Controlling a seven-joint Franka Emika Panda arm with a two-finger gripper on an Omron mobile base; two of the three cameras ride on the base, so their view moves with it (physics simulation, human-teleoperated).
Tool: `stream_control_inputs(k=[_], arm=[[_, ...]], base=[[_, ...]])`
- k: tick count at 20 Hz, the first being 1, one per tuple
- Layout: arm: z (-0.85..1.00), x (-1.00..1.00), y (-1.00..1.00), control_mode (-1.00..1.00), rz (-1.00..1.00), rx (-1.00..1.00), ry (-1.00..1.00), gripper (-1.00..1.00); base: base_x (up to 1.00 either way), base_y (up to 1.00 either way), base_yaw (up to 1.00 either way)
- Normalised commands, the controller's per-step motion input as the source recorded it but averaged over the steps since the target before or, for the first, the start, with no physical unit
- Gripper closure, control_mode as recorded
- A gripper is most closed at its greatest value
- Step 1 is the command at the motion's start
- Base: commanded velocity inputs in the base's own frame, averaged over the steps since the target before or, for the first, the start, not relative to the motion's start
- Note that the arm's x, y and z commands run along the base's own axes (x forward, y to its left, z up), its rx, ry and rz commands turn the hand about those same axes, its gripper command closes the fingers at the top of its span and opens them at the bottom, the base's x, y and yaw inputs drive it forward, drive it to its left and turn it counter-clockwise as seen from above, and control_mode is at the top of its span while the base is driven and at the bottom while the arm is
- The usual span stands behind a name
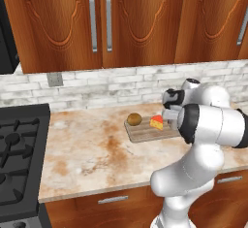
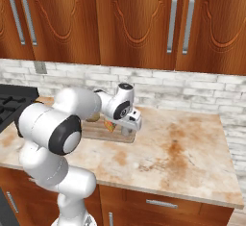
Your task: Retrieve the reheated potato from the microwave, then place the potato, cheese, and condiment on the cutting board.
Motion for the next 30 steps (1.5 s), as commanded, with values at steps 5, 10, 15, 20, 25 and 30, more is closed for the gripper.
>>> stream_control_inputs(k=[5,10,15,20,25,30], arm=[[0.16,-0.49,0.21,-1.00,0.00,0.00,-0.01,-1.00],[0.44,-0.43,0.18,-1.00,0.00,-0.01,-0.02,-1.00],[0.39,-0.55,0.21,-1.00,0.00,-0.09,-0.02,-1.00],[0.34,-0.56,0.23,-1.00,0.02,-0.07,-0.13,-1.00],[0.32,-0.64,0.25,-1.00,0.00,0.00,-0.20,-1.00],[0.33,-0.63,0.28,-1.00,0.00,0.00,-0.18,-1.00]], base=[[0.00,0.00,0.00],[0.00,0.00,0.00],[0.00,0.00,0.00],[0.00,0.00,0.00],[0.00,0.00,0.00],[0.00,0.00,0.00]])
